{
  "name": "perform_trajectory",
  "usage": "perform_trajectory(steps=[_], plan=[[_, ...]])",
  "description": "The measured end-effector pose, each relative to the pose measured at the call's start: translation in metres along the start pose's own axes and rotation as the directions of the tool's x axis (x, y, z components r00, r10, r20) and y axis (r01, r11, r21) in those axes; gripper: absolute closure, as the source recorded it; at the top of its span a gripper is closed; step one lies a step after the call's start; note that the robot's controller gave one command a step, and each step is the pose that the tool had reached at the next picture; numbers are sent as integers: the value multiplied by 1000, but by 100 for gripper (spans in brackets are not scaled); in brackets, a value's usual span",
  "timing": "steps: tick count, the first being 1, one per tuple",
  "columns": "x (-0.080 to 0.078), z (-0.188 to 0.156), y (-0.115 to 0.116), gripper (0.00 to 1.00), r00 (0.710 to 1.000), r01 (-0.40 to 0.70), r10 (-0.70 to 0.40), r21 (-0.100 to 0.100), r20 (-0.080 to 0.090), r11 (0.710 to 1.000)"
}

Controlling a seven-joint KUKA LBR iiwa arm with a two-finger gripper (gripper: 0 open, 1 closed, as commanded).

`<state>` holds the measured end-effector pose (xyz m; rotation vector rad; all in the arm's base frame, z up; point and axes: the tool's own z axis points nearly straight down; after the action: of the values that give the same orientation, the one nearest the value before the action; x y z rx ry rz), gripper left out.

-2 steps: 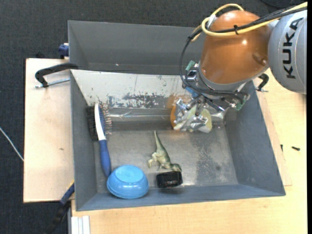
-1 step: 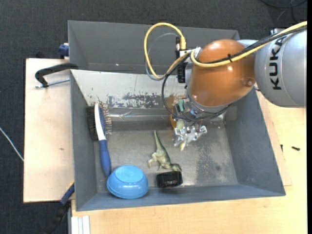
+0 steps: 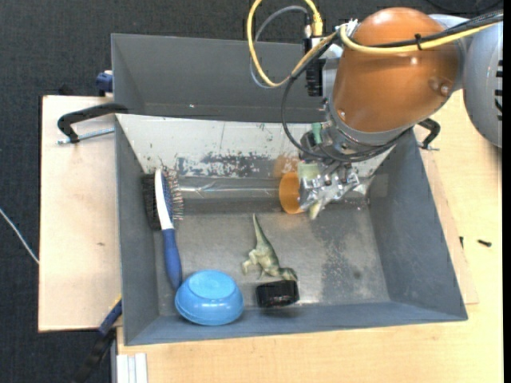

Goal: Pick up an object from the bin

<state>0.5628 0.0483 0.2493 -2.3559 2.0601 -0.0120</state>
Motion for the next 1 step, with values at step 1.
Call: perform_trajectory(steps=[1], plan=[[-18,110,-4,100,971,238,-238,-20,6,971]])
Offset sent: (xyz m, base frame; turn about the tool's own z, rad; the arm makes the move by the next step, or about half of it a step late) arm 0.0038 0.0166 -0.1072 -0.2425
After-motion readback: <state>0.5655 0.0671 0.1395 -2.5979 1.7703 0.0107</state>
